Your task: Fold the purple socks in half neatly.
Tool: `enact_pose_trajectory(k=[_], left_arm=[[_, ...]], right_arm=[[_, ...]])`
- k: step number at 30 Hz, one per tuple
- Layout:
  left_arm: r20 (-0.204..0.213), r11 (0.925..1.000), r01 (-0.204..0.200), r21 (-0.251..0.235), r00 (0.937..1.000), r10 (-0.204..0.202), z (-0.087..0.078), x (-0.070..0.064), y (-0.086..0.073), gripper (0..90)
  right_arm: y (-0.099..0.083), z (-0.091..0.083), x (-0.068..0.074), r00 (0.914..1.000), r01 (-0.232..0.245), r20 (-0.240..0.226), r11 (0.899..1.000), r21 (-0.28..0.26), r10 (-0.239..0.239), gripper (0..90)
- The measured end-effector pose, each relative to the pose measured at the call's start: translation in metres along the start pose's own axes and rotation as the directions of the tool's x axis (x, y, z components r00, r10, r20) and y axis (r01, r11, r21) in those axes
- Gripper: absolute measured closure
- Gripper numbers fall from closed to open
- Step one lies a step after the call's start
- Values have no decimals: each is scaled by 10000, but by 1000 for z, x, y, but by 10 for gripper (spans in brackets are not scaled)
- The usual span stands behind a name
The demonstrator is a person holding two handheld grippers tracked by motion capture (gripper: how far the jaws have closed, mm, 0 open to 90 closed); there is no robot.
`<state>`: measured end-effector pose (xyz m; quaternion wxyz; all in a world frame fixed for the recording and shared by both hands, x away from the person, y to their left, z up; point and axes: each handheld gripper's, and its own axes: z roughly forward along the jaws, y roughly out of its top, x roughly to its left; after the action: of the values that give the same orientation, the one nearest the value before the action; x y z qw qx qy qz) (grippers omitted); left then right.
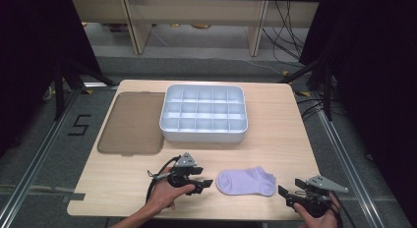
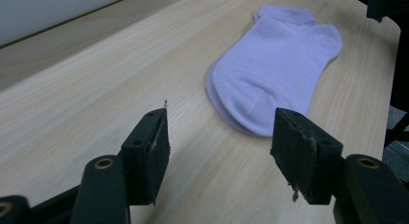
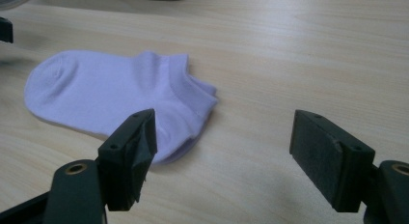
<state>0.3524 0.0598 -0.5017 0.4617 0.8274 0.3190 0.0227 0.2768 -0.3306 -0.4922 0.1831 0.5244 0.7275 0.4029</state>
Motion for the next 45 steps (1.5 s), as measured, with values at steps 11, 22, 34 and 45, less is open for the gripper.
enact_pose_trajectory(k=[11,22,34,45], left_arm=[[22,9985,-417,364,9991,416,29,-11,11,481],[-261,9893,-1119,935,9930,1148,48,-14,13,563],[-140,9861,-1519,679,9881,1532,47,-20,13,830],[88,9853,-1526,762,9883,1523,35,-17,11,853]], right_arm=[[-1,-1,3,9987,-493,-140,9986,191,496,260],[0,0,1,9999,-50,-107,10000,-5,50,262],[-1,0,3,9995,-113,-290,9999,-19,112,266],[2,0,7,9984,35,-569,9999,-94,-40,291]])
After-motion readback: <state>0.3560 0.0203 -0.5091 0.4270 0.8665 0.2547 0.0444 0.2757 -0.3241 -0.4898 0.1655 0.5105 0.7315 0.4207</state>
